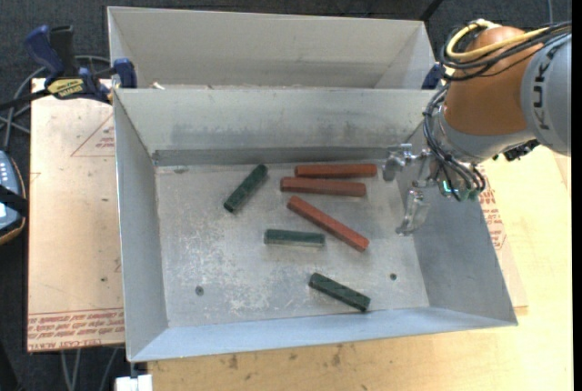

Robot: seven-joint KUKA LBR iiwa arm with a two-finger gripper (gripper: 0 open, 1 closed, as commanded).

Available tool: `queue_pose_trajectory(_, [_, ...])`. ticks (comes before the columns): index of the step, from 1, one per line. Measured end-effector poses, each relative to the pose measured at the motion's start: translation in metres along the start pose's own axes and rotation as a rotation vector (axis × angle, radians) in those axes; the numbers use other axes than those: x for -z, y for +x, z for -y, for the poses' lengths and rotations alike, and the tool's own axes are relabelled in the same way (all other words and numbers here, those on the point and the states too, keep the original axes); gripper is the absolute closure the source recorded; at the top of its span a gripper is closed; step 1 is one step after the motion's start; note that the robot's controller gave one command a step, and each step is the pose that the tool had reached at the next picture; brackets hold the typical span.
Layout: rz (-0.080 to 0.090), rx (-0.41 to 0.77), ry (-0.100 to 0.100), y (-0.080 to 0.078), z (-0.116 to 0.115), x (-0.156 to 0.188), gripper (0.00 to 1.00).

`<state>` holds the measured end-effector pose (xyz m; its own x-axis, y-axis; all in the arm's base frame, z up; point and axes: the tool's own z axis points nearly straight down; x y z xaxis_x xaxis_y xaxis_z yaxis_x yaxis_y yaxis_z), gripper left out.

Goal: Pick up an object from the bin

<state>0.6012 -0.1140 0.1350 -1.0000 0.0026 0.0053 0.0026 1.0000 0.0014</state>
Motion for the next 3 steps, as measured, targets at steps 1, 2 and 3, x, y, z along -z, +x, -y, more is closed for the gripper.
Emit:
queue_pose_trajectory(1, [0.000,0.107,-0.003,0.015,-0.092,-0.069,0.00])
queue_pose_trajectory(2, [0.006,0.101,0.001,0.013,-0.087,-0.065,1.00])
queue_pose_trajectory(3, [0.018,0.277,0.003,-0.012,-0.099,0.106,1.00])
